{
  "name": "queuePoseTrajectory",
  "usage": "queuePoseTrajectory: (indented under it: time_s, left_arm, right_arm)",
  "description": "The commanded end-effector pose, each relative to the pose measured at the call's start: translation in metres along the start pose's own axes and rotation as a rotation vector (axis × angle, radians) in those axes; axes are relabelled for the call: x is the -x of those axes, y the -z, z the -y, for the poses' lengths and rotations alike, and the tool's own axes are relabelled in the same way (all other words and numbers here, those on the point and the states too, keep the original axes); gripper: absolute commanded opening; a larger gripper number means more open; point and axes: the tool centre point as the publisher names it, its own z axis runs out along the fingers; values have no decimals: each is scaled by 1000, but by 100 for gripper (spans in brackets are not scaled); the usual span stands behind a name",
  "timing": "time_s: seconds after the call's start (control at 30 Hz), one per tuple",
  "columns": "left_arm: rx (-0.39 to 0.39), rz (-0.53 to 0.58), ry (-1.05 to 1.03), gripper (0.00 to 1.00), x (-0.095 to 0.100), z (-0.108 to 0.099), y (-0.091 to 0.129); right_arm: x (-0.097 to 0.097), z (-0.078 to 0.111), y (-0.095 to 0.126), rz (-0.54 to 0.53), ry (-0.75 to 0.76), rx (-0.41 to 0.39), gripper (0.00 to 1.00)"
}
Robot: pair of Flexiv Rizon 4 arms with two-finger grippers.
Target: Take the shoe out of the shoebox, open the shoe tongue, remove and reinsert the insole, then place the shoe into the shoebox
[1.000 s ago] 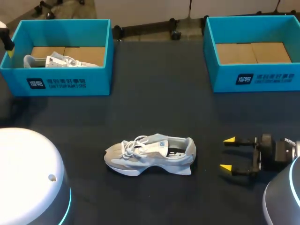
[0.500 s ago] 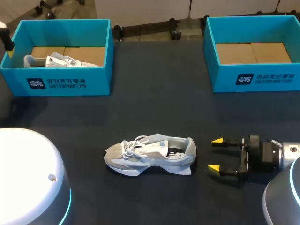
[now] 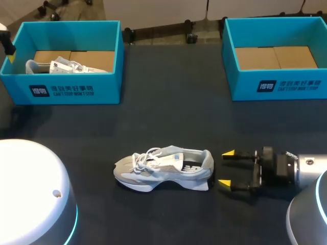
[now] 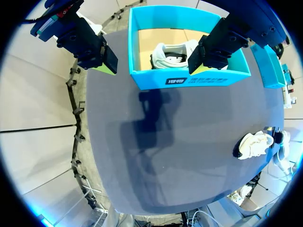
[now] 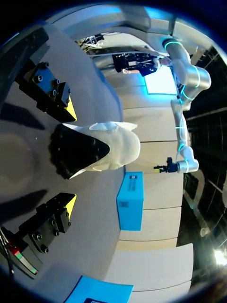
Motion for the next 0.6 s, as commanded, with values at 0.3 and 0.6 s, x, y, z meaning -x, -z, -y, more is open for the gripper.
queuePoseTrajectory:
  time_s: [0.3,0.6]
  left_arm:
    - [0,-2,-1,100,0,0,0]
    - [0,-2,-1,100,0,0,0]
  right_arm:
    - [0,-3,-19,-21,9,-3,100]
    - [-3,-7,-24,-18,5,-11,100]
